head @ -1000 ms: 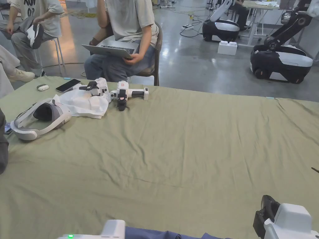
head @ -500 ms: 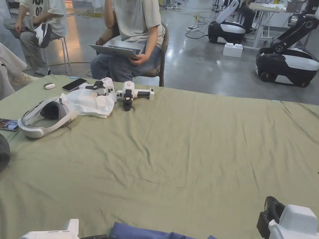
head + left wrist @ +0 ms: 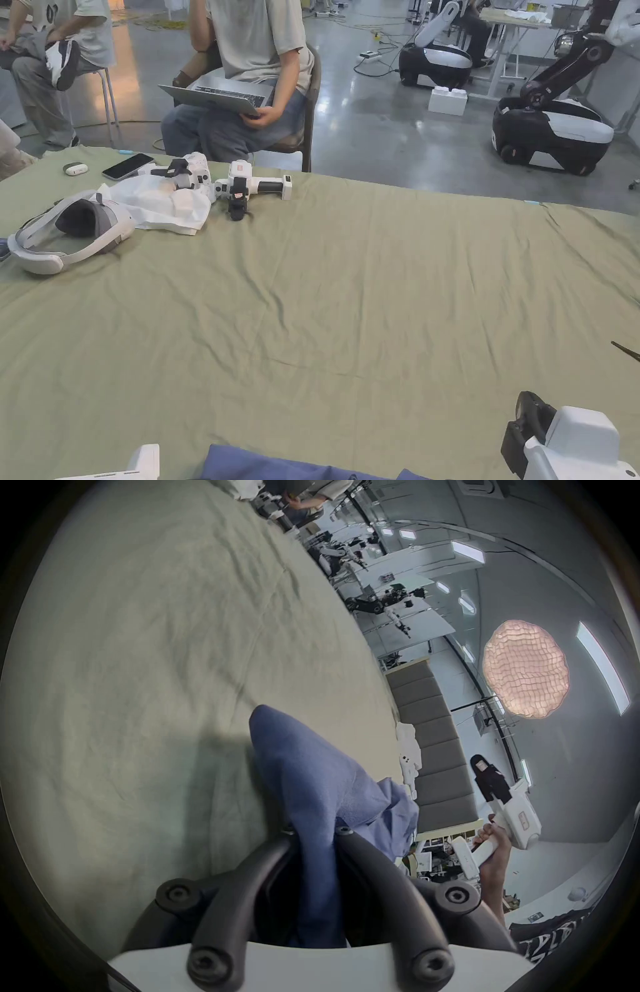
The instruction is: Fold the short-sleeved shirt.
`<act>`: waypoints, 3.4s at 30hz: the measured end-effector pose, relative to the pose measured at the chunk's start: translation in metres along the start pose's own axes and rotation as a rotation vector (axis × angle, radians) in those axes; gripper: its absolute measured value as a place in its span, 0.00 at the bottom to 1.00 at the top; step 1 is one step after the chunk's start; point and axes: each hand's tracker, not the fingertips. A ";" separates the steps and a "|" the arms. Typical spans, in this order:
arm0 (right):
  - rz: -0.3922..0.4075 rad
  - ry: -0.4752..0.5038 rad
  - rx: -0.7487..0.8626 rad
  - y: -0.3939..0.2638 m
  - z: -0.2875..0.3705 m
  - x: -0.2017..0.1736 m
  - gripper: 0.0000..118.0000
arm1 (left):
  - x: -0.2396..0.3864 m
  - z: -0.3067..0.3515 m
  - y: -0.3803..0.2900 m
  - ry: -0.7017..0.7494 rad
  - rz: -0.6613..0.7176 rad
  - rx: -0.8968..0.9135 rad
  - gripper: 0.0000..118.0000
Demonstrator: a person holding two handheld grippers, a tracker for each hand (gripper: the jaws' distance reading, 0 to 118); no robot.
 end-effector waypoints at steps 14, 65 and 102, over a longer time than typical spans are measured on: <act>0.007 0.017 0.001 0.001 -0.002 0.002 0.00 | 0.121 0.107 0.052 0.388 -0.199 0.120 0.05; -0.021 -0.031 -0.049 -0.016 0.001 0.030 0.00 | 0.209 -0.126 -0.029 0.359 -0.394 -0.145 0.13; 0.001 0.026 0.247 0.042 0.006 -0.033 0.00 | 0.220 0.017 0.021 0.801 -0.816 0.938 0.03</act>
